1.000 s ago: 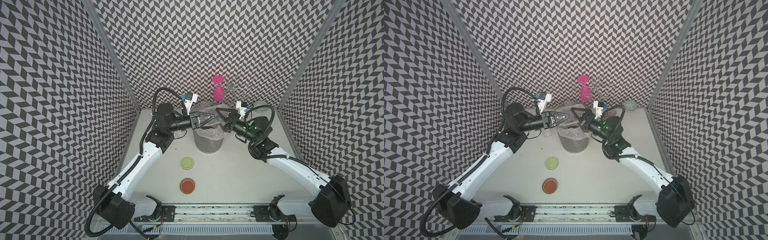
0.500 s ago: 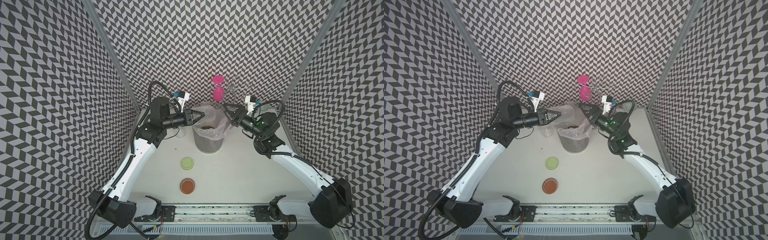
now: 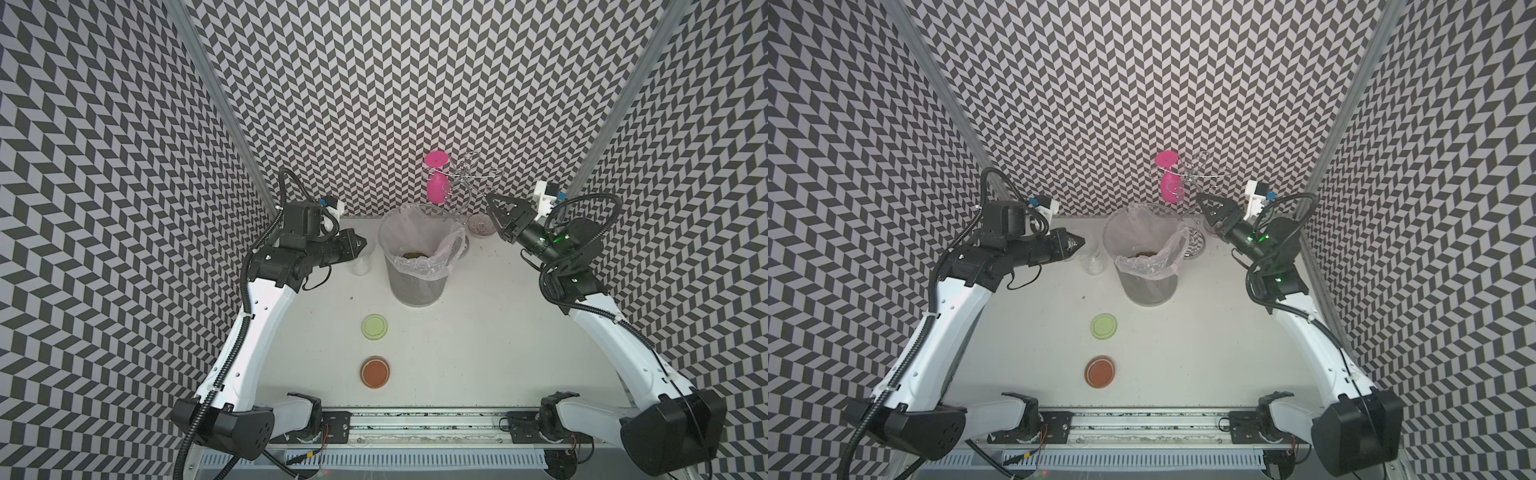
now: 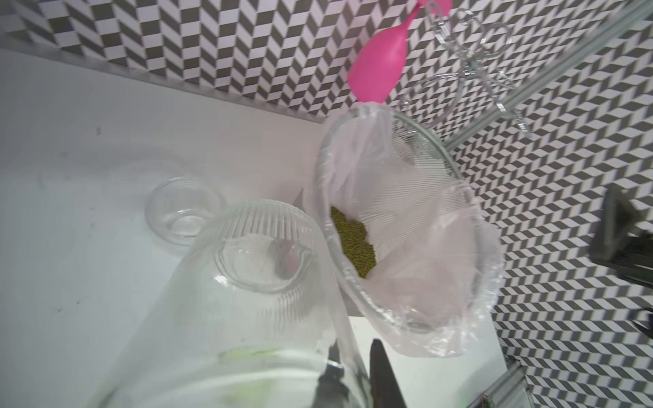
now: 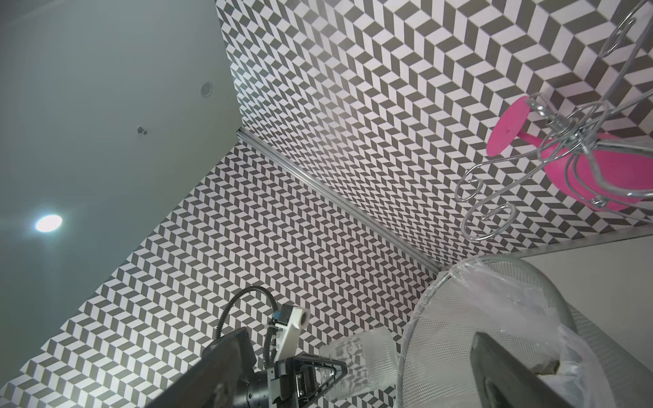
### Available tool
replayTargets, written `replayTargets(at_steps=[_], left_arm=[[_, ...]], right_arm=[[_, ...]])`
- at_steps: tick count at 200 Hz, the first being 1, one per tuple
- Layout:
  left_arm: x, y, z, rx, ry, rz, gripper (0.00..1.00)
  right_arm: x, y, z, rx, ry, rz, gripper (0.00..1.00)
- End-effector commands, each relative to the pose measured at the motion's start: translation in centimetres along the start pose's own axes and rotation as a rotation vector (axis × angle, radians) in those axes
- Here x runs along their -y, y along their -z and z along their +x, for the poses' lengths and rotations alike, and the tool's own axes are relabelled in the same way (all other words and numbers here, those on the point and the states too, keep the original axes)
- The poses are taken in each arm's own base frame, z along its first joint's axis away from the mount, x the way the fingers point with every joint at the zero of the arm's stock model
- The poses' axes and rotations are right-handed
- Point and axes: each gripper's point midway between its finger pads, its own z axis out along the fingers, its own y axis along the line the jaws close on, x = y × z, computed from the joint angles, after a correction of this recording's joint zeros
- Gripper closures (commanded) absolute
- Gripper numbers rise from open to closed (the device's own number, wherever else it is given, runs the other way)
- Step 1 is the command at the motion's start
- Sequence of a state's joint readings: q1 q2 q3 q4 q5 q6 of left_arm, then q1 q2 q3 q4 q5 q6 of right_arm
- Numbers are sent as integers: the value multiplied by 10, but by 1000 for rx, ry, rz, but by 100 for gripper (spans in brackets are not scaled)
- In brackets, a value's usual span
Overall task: Empty moldy mung beans from jars
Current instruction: Place the jar at the center of the board, then reset both arms
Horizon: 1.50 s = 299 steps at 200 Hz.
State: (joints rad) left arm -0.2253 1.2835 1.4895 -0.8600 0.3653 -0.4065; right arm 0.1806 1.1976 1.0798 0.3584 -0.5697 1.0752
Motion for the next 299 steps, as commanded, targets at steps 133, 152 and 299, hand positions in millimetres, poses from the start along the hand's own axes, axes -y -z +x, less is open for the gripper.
replayTargets(at_steps=[133, 152, 299], left_arm=[[-130, -156, 83, -303, 58, -261, 100], [-132, -160, 88, -336, 67, -266, 79], [-77, -141, 42, -265, -7, -142, 8]], right_arm=[[16, 38, 12, -27, 57, 82, 1], [20, 40, 13, -29, 58, 97, 1], [28, 42, 6, -31, 116, 143, 1]])
